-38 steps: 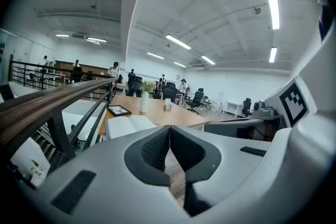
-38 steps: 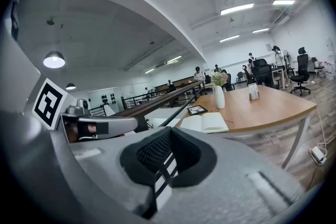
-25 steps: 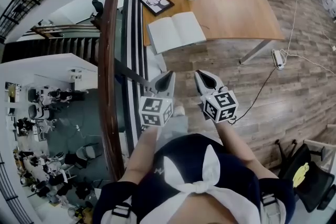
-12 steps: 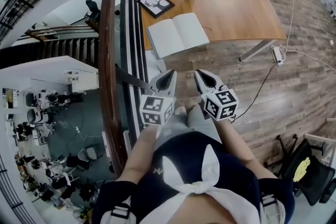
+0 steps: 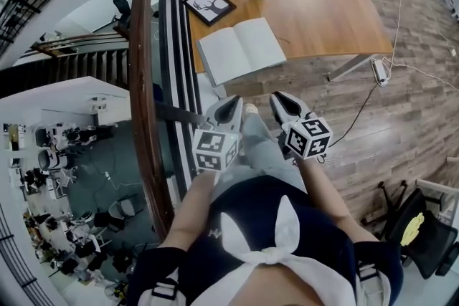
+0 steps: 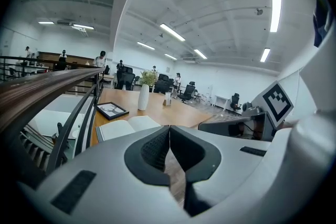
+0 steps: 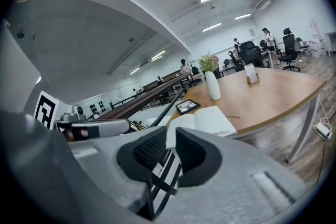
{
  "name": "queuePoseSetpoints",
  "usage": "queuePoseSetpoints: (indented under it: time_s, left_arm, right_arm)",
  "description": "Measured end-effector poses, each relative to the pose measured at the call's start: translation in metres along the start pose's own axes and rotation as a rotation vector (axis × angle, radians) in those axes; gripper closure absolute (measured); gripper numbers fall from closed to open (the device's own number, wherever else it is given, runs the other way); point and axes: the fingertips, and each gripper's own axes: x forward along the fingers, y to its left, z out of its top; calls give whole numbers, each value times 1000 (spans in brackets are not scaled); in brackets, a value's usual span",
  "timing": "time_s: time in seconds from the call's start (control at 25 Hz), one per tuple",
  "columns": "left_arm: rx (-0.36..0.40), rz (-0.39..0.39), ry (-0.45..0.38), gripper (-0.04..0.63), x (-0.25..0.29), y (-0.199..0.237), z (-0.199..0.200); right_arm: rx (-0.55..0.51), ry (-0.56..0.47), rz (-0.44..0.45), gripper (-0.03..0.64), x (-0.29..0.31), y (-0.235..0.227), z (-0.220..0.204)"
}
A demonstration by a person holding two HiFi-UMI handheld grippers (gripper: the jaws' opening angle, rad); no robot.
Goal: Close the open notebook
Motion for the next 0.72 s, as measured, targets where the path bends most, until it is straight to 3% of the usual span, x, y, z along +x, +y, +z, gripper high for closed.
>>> queuePoseSetpoints:
  time_s: [0.04, 0.72]
  left_arm:
    - [0, 2, 3, 575, 4, 4, 1]
    - [3, -6, 65, 576, 68, 58, 9]
  right_arm:
    - [9, 8, 2, 543, 5, -5, 1]
    - [213, 60, -69, 440, 76, -90, 10]
